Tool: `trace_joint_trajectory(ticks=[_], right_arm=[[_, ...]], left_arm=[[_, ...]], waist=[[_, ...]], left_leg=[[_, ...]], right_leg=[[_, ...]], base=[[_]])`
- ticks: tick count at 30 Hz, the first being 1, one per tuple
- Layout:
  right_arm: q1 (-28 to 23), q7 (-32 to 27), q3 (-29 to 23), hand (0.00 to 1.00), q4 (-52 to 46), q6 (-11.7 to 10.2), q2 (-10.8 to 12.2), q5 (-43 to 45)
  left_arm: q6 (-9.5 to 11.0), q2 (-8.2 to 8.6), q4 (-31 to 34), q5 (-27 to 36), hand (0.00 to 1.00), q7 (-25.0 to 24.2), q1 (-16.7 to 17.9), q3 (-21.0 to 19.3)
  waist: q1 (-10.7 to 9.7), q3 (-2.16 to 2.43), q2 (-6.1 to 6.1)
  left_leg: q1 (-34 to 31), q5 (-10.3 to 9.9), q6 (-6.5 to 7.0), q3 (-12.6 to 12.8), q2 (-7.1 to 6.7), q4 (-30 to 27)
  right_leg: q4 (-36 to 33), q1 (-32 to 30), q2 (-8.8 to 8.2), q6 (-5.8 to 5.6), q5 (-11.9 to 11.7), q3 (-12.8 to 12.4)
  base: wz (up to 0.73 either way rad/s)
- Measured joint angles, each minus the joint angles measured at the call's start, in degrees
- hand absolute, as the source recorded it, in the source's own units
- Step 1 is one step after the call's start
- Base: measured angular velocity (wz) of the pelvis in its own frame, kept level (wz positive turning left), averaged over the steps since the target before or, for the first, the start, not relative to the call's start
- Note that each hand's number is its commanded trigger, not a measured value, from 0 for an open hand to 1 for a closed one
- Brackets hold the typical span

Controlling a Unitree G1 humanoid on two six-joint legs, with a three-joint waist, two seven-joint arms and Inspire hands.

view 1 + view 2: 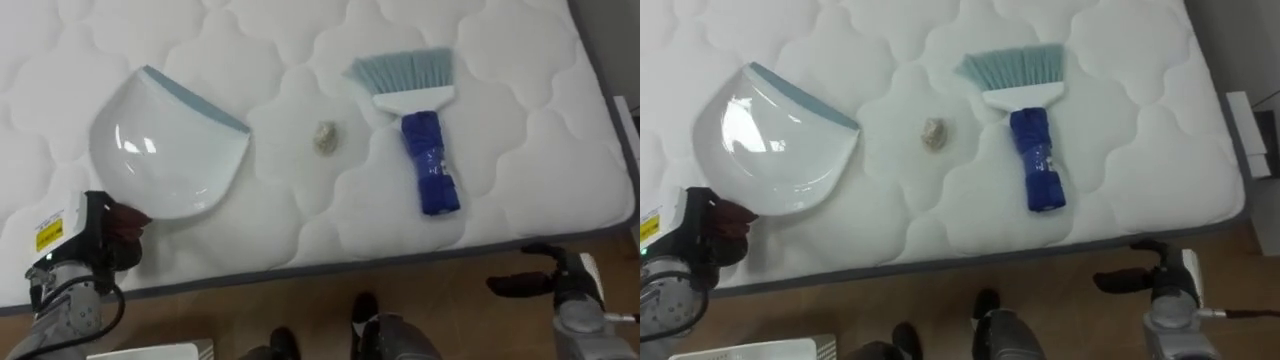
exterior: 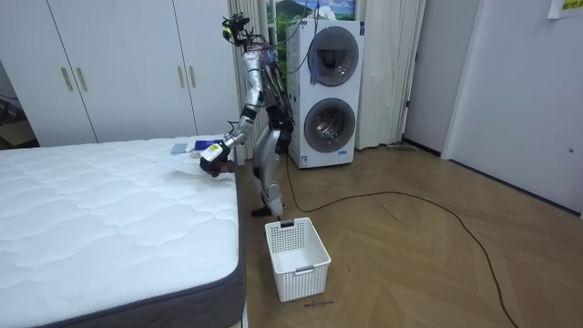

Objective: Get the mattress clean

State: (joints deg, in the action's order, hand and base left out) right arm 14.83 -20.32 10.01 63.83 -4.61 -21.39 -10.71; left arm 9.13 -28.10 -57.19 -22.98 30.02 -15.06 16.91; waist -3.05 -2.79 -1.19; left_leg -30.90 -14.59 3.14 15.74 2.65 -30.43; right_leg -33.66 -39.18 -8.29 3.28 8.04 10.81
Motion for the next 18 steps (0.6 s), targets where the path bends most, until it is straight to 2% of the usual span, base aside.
trace_joint_trajectory(ticks=[3,5,7,10,13,18], right_arm=[[0.0,-5.9,-0.1,0.0,-3.1,0.4,-0.1,1.5],[1.2,-11.1,-0.1,0.0,-7.5,-1.8,-0.8,1.3],[5.8,-15.5,-0.1,0.0,-10.0,-6.0,-2.1,1.6],[9.0,-18.8,0.0,0.0,-11.2,-10.1,-2.6,2.3],[9.1,-19.5,0.6,0.0,-11.2,-10.9,-2.6,3.3],[9.1,-19.8,4.2,0.0,-11.6,-11.1,-2.0,5.4]], left_arm=[[0.9,-0.01,0.6,1.1,1.0,-2.3,0.6,0.4],[0.8,0.01,1.4,2.3,1.0,-3.6,1.2,0.4],[0.9,0.0,2.1,3.2,1.0,-6.5,1.3,1.4],[1.0,0.04,2.5,3.7,1.0,-9.5,1.2,2.8],[1.0,0.04,2.6,3.7,1.0,-12.3,1.1,4.8],[0.8,0.07,2.7,4.4,1.0,-15.1,0.8,5.3]], waist=[[-0.1,-0.08,-0.13],[-0.1,-0.13,-0.21],[0.0,-0.11,-0.2],[0.4,-0.08,-0.19],[1.8,-0.07,-0.18],[2.4,-0.03,-0.11]], left_leg=[[0.6,0.1,0.27,1.6,-0.41,1.1],[0.4,0.1,0.41,2.2,-0.4,1.2],[0.3,0.2,0.52,2.1,-0.11,1.2],[0.2,0.5,0.43,0.7,0.19,1.2],[1.0,0.6,0.26,0.4,0.88,1.5],[0.8,0.7,0.32,0.0,0.8,1.3]], right_leg=[[0.0,-0.4,-0.45,-0.37,-0.2,-1.0],[0.2,-0.9,-0.42,-0.42,-0.8,-1.2],[1.2,-0.5,-0.18,-0.33,-1.4,-0.9],[2.6,0.8,0.0,-0.27,-1.8,0.8],[4.3,2.7,0.66,-0.47,-2.0,1.7],[4.3,3.1,0.48,-0.79,-1.8,2.1]], base=[[-0.09],[-0.15],[0.02],[0.2],[0.17],[0.04]])
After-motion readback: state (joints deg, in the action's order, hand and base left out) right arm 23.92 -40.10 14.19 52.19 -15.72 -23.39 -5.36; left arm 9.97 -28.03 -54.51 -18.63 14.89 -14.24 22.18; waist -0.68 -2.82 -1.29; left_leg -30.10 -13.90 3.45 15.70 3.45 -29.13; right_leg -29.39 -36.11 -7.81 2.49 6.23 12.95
